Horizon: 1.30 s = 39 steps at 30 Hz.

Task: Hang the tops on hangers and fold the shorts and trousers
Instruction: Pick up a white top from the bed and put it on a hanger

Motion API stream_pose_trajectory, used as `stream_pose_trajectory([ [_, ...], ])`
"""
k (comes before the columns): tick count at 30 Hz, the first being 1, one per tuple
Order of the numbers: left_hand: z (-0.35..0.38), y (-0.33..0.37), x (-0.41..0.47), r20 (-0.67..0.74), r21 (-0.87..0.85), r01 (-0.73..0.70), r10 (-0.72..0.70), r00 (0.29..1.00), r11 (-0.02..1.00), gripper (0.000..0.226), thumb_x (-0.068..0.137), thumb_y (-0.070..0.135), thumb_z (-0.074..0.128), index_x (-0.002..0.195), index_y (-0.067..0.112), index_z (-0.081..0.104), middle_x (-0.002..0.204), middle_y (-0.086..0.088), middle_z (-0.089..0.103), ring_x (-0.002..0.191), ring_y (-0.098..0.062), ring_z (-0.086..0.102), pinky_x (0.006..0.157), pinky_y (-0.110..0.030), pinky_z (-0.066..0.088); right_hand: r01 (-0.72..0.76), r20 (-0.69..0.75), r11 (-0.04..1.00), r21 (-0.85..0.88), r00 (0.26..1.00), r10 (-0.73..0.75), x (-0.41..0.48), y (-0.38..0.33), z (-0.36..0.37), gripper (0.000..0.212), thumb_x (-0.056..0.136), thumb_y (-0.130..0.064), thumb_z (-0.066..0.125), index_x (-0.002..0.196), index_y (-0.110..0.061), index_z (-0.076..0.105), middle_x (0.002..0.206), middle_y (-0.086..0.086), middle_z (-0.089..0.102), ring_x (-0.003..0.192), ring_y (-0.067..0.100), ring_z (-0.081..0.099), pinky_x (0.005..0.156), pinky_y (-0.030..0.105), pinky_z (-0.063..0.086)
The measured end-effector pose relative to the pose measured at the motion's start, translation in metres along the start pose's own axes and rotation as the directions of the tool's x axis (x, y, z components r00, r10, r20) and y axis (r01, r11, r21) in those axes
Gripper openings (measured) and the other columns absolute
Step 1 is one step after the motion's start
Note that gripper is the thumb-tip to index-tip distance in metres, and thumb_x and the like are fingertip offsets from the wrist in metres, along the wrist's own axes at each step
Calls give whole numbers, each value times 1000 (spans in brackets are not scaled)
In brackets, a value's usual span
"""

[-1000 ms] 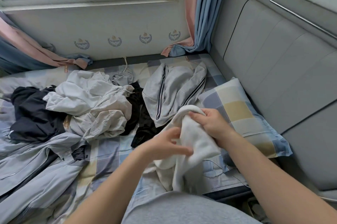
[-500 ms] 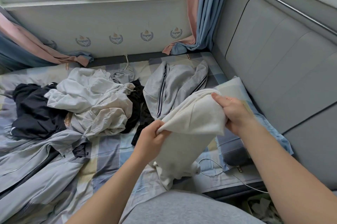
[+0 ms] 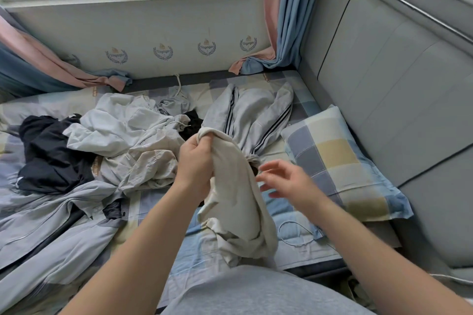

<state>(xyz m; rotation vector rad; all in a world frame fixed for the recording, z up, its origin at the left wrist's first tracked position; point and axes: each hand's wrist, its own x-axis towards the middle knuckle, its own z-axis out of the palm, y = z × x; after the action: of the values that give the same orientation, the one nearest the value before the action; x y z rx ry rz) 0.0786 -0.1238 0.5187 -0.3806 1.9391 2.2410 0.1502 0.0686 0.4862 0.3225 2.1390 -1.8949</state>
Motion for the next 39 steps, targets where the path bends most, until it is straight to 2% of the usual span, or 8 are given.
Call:
stream_pose_trajectory([
  [5, 22, 13, -15, 159, -120, 106, -87, 983, 987, 24, 105, 16, 45, 96, 6, 64, 80, -15, 65, 72, -25, 65, 66, -39, 53, 108, 7, 953, -283, 994, -111, 8, 20, 46, 91, 64, -50, 86, 140, -22, 43, 135, -3, 53, 126, 14, 51, 103, 38, 46],
  [8, 22, 15, -15, 232, -134, 115, -82, 969, 984, 24, 105, 19, 47, 99, 5, 66, 84, -14, 73, 79, -25, 72, 78, -44, 59, 150, -167, 955, -254, 966, -196, 18, 24, 46, 50, 81, -40, 76, 124, -34, 53, 118, -7, 63, 110, 12, 60, 91, 40, 51],
  [11, 19, 14, -10, 268, -131, 115, -76, 960, 985, 22, 105, 19, 50, 101, 7, 67, 87, -11, 75, 85, -27, 74, 80, -45, 61, 104, -194, 969, -226, 970, -150, 25, 21, 25, 2, 96, -33, 62, 96, -33, 64, 76, -5, 65, 66, 21, 63, 55, 40, 54],
  [14, 10, 7, -1, 265, -49, 81, -65, 962, 995, 20, 105, 21, 51, 103, 12, 68, 96, -3, 76, 92, -23, 73, 84, -40, 59, 4, -202, 993, -117, 979, -28, 32, 11, 8, 18, 96, -23, 63, 78, -23, 65, 62, -2, 60, 50, 23, 57, 43, 33, 49],
  [21, -4, -44, 4, 304, 357, 119, -236, 923, 927, 20, 93, 27, 70, 111, 18, 68, 114, -5, 73, 91, -12, 70, 76, -28, 53, -227, -255, 926, 300, 917, 307, 45, -5, -1, 17, 98, -19, 58, 88, -6, 63, 62, 9, 69, 52, 23, 67, 47, 34, 56],
  [29, -22, -107, 4, 321, 720, -166, -110, 941, 674, 50, 85, 27, 77, 130, 26, 56, 123, 8, 62, 110, -11, 58, 96, -34, 48, -185, -155, 918, 351, 955, 251, 26, -27, 10, 21, 100, -22, 55, 96, -7, 69, 76, 11, 75, 61, 22, 72, 47, 27, 53],
  [33, -35, -117, 11, 295, 717, -178, -61, 954, 674, 13, 96, 20, 62, 103, 30, 64, 97, 8, 67, 96, -18, 59, 86, -36, 47, -126, -125, 925, 357, 975, 181, 8, -46, 10, 18, 99, -24, 56, 98, -9, 67, 74, 8, 73, 62, 22, 71, 50, 28, 53],
  [39, -41, -104, 18, 76, 414, -194, 179, 981, 889, 29, 93, -9, 54, 82, 16, 65, 74, 0, 60, 62, 3, 51, 59, -16, 41, -87, -93, 864, 495, 984, 153, -10, -61, -4, 20, 98, -25, 57, 108, -9, 66, 82, 13, 72, 70, 25, 73, 49, 27, 52],
])
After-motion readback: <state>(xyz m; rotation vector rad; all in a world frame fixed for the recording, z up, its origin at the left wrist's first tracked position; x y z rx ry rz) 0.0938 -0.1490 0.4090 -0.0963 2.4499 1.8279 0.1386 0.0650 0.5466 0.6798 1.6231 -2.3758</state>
